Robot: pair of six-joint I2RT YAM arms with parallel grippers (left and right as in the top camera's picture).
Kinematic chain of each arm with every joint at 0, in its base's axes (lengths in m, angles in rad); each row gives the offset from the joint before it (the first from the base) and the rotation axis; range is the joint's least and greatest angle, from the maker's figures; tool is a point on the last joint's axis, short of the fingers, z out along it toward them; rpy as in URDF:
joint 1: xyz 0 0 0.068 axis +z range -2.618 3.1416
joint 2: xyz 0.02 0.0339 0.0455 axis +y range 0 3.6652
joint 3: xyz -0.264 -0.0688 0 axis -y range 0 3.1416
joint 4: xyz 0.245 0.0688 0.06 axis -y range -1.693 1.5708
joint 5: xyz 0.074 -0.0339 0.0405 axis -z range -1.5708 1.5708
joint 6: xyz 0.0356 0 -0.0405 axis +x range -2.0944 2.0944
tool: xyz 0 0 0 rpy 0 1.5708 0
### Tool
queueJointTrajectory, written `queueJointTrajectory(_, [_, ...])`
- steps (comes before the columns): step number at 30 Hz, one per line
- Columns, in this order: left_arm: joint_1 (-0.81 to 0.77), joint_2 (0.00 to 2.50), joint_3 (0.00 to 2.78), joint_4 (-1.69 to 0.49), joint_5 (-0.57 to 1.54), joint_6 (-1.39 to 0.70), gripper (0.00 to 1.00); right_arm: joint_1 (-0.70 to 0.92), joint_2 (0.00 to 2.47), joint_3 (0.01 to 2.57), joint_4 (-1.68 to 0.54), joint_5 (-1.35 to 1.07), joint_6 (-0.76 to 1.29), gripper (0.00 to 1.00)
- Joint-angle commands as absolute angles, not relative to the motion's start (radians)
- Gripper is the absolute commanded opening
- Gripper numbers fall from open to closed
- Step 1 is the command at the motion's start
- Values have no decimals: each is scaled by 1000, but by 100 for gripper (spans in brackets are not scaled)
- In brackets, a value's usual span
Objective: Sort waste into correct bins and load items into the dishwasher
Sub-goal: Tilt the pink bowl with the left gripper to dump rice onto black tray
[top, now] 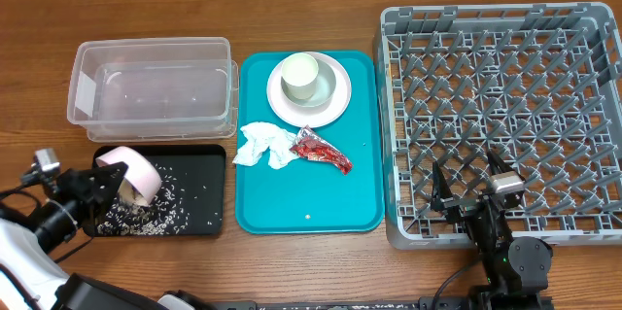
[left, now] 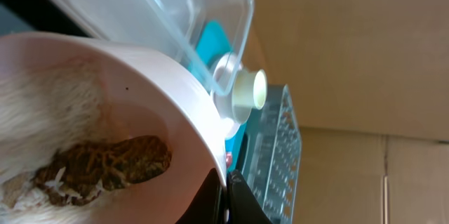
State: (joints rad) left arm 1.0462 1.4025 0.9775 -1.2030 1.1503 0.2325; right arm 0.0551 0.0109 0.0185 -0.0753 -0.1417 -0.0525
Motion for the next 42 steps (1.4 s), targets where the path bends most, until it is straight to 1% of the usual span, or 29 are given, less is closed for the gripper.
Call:
queueJointTrajectory(1, [1055,1380,931,-1154,1284,284,4,62,3,8,-70,-138,-48,100])
queueJointTrajectory(8, [1054,1380,864,-1068,1349,281,4,62,3,8,-70,-139,-48,100])
queueJointTrajectory(11, [1054,1380,864,-1070,1380,280,4,62,3,8,-70,-139,-48,100])
queueJointTrajectory(16, [1053,1380,864,-1076,1366,281,4,62,3,8,-70,-139,-48,100])
queueJointTrajectory(20, [1053,1380,864,-1158,1411,313,4,62,3,8,-70,-139,-48,100])
queueJointTrajectory(24, [1053,1380,864,-1117,1406,321,4,62,3,8,-70,-139,-48,100])
queueJointTrajectory(35, [1052,1380,864,-1102,1431,337,4,62,3,8,-70,-139,-48,100])
queueJointTrajectory(37, [1050,1380,864,-1118,1446,339,4,62,3,8,-70,-139,-48,100])
queueJointTrajectory(39, [1042,1380,864,-1084,1457,339,4,62,3,8,-70,-139,-48,100])
queueJointTrajectory(42, [1014,1380,864,-1098,1518,356,4,62,3,8,-70,-138,-48,100])
